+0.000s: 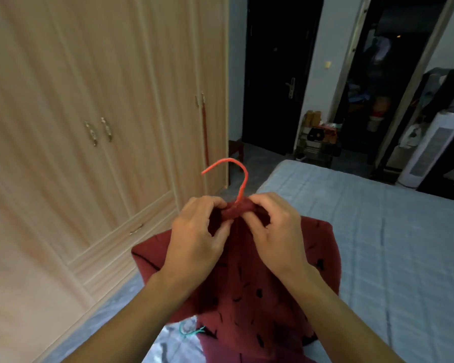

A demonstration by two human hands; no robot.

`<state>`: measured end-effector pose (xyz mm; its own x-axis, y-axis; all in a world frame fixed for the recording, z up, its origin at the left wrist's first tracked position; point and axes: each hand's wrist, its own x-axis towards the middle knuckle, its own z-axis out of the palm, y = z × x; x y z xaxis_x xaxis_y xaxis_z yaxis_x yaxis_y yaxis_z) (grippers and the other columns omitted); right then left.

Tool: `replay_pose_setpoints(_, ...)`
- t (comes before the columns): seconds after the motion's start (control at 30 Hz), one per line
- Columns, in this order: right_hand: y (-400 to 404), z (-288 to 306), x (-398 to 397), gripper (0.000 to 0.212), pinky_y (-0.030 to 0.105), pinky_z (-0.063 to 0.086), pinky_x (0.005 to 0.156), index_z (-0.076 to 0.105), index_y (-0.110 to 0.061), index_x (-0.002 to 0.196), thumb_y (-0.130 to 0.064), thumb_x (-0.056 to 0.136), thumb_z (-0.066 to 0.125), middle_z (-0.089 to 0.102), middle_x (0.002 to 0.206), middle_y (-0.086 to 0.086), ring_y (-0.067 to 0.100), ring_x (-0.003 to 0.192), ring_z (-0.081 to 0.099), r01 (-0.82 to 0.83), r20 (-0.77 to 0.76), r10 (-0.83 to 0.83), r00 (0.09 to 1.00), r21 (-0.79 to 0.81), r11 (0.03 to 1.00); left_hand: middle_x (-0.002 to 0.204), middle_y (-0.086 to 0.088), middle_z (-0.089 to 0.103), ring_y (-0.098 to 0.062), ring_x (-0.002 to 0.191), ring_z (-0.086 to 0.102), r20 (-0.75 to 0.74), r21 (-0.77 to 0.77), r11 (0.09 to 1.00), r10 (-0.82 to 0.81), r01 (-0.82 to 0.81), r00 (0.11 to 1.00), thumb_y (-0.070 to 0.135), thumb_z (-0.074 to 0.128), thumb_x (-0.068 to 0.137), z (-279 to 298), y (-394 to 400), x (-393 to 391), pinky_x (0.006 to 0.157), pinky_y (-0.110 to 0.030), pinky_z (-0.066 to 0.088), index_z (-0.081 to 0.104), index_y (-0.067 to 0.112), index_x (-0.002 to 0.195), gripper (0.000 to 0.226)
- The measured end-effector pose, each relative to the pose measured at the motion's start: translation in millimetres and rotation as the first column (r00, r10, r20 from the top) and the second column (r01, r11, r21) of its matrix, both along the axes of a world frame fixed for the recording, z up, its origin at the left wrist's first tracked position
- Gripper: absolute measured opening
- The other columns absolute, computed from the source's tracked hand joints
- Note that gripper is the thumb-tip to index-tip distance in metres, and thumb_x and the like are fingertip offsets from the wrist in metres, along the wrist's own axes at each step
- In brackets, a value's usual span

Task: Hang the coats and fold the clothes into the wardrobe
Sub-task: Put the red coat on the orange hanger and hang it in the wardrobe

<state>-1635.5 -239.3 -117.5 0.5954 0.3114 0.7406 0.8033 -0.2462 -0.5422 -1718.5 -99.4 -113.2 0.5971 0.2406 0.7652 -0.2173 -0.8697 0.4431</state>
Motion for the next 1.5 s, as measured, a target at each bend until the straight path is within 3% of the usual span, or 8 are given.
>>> replay_pose_setpoints(0.27,61.7,44.0,-83.0,0.007,0.039,0.051,0.068,0.068,-0.017,0.090,-0.023,0.090,0.072,0.064,0.083,-0.009,0.012,0.076,0.062,-0.299,0.046,0.296,0.954,0.053,0.953,0.097,0.013,0.060,-0.009,0.089,0.059,0.088,0.030,0.961,0.273,-0.276,0.958,0.009,0.078,0.080,36.1,37.0,-117.9,0.074,-0.018,0.045,0.065,0.016,0.105,0.029)
replay_pose_setpoints(0.5,138.9,69.6,-161.0,0.014,0.036,0.046,0.058,0.060,-0.023,0.084,-0.029,0.092,0.070,0.058,0.063,-0.008,0.011,0.057,0.055,-0.467,0.061,0.465,0.883,0.043,0.883,0.096,0.018,0.057,-0.012,0.086,0.063,0.162,0.028,0.892,0.441,-0.450,0.883,0.016,0.075,0.082,65.1,88.9,-213.1,0.071,-0.030,0.052,0.059,0.028,0.108,0.033)
replay_pose_setpoints(0.6,182.0,67.1,-199.9,0.013,0.025,0.042,0.052,0.062,-0.021,0.085,-0.028,0.091,0.071,0.057,0.060,-0.009,0.010,0.053,0.053,-0.524,0.017,0.524,0.852,0.051,0.850,0.096,0.022,0.055,-0.012,0.088,0.063,0.155,0.032,0.867,0.487,-0.497,0.860,0.020,0.073,0.081,65.7,124.7,-258.1,0.076,-0.030,0.051,0.058,0.031,0.108,0.033)
replay_pose_setpoints(0.67,213.2,65.1,-229.2,0.012,0.018,0.042,0.057,0.061,-0.022,0.087,-0.024,0.090,0.073,0.060,0.065,-0.010,0.007,0.059,0.058,-0.590,-0.056,0.594,0.802,0.074,0.804,0.098,0.015,0.064,-0.008,0.091,0.064,0.137,-0.025,0.858,0.510,-0.512,0.849,0.015,0.078,0.079,62.8,151.3,-290.4,0.079,-0.021,0.049,0.058,0.029,0.108,0.038)
replay_pose_setpoints(0.8,281.0,62.7,-292.5,0.030,0.024,0.053,0.081,0.062,-0.031,0.106,-0.019,0.084,0.078,0.072,0.091,-0.014,0.009,0.089,0.070,-0.748,-0.195,0.746,0.637,0.078,0.659,0.096,0.012,0.067,0.005,0.095,0.062,0.108,-0.175,0.842,0.531,-0.509,0.841,0.003,0.082,0.074,55.0,208.0,-362.8,0.077,-0.001,0.042,0.058,0.022,0.106,0.044)
replay_pose_setpoints(0.93,344.1,60.2,-354.3,0.028,0.035,0.055,0.085,0.069,-0.032,0.102,-0.038,0.076,0.079,0.073,0.098,-0.009,0.012,0.094,0.070,-0.822,-0.199,0.805,0.560,-0.006,0.570,0.094,0.019,0.066,0.007,0.093,0.063,0.082,-0.257,0.804,0.571,-0.536,0.817,-0.003,0.079,0.073,43.0,255.9,-429.6,0.073,-0.003,0.043,0.049,0.039,0.099,0.058)
replay_pose_setpoints(1.17,420.3,44.9,-429.3,0.016,0.024,0.051,0.085,0.074,-0.018,0.093,-0.006,0.083,0.077,0.072,0.093,-0.007,0.016,0.095,0.068,-0.910,-0.251,0.879,0.406,-0.022,0.414,0.090,0.014,0.066,-0.005,0.087,0.065,0.031,-0.327,0.757,0.606,-0.565,0.795,-0.005,0.077,0.070,19.8,321.5,-503.5,0.078,-0.018,0.050,0.044,0.043,0.099,0.065)
replay_pose_setpoints(1.5,498.2,6.5,-427.6,0.021,0.028,0.053,0.083,0.075,-0.022,0.092,-0.003,0.083,0.077,0.073,0.091,-0.006,0.015,0.092,0.069,-0.890,-0.301,0.851,0.430,0.019,0.456,0.101,0.013,0.056,-0.005,0.092,0.055,-0.138,-0.043,0.803,0.585,-0.595,0.799,0.011,0.074,0.071,4.3,402.6,-512.9,0.079,-0.023,0.047,0.056,0.023,0.105,0.041)
